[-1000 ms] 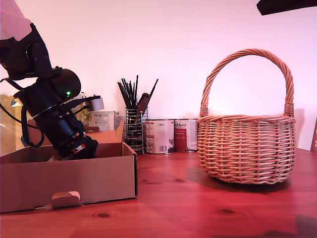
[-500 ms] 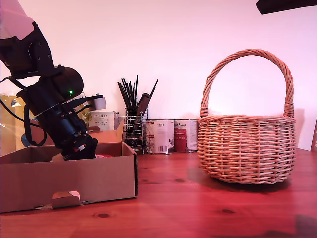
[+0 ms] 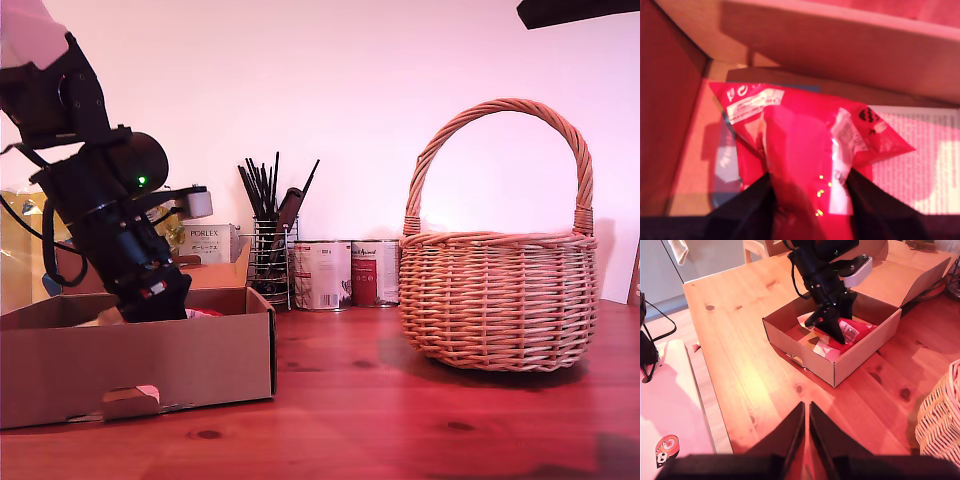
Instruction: Move the bags of Easter eggs from the cardboard box on the left into the woven basket on the right side.
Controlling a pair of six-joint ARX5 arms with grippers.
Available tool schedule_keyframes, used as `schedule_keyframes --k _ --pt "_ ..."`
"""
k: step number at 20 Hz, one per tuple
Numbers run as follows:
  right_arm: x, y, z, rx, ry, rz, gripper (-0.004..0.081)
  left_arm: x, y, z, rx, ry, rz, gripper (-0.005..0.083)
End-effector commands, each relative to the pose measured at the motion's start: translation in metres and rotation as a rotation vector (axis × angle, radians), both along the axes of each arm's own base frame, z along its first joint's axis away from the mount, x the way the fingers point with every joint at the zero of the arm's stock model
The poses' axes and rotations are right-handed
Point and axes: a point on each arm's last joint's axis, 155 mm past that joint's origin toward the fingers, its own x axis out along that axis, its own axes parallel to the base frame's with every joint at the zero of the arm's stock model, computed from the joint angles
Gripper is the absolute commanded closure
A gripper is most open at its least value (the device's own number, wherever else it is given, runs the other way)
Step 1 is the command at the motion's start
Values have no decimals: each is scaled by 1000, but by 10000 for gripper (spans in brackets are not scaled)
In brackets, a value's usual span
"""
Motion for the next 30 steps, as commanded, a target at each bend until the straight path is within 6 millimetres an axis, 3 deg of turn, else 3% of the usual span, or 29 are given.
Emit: schedule_keyframes --k 1,6,13,17,25,30 --pt "-1 2 3 6 -9 10 783 -8 -1 8 -8 -1 -2 583" --pt "-1 2 3 6 -9 10 783 -12 0 20 -12 -6 -3 599" --pt "-1 1 3 6 -9 10 783 -22 -4 22 -38 32 -17 599" --pt "-1 1 3 6 -9 10 783 -28 -7 37 -73 42 -6 608" --pt "-1 1 3 5 -8 10 783 -39 -24 102 -222 -29 -39 647" --pt "-3 1 2 4 -4 10 783 -55 -76 169 -479 -96 -148 647"
